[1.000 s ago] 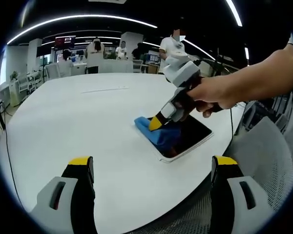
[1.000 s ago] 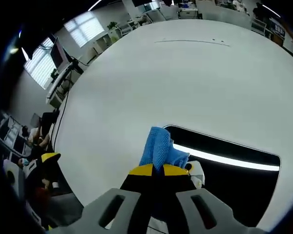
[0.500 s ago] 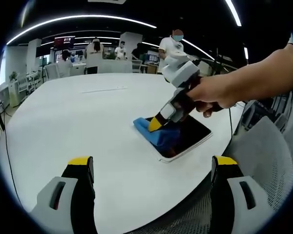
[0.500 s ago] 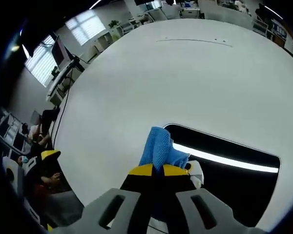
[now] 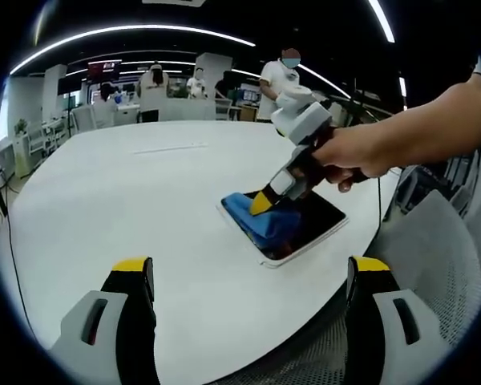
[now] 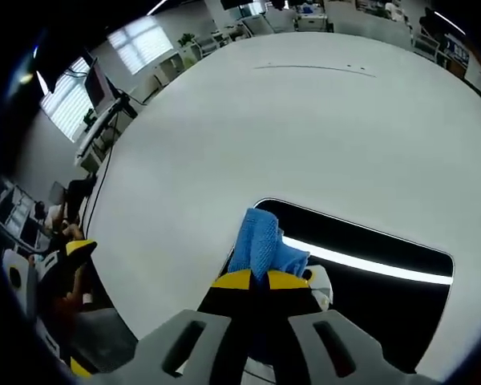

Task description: Wipe the mirror surface with the cleaning cloth until all visible marks leave the cleaned area.

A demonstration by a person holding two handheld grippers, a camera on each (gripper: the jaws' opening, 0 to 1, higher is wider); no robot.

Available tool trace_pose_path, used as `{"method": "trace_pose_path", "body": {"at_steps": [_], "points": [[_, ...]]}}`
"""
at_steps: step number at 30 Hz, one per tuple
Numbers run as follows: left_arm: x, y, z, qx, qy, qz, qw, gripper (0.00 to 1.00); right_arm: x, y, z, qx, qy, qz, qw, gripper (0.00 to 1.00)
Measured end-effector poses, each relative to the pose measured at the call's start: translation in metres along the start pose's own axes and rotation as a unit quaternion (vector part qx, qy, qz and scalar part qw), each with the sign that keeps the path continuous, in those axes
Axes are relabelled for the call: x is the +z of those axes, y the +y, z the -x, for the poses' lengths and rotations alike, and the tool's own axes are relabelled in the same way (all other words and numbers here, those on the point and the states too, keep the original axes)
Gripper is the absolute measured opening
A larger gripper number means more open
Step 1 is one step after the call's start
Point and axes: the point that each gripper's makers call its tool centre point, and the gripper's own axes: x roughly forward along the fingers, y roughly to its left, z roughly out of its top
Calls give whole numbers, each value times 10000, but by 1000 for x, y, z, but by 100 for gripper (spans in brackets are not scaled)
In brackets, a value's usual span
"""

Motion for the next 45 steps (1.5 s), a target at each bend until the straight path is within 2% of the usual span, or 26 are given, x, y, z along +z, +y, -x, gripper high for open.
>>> {"method": "trace_pose_path", "body": {"at_steps": [20, 34, 38, 45], "points": [[-1, -1, 0, -37, 16, -14, 10000, 99, -12, -15, 18, -21, -2, -13, 10000, 0], [0, -2, 0, -67, -17, -23, 10000, 99, -16, -33, 24, -63, -23, -104, 9999, 0], [-4, -4, -1, -102, 98, -65, 9999, 99, -17, -39, 25, -76, -38, -65, 9999, 0], [-4, -2, -1, -69, 89, -65, 9999, 99, -22, -49, 33, -87, -59, -87, 9999, 0]]}}
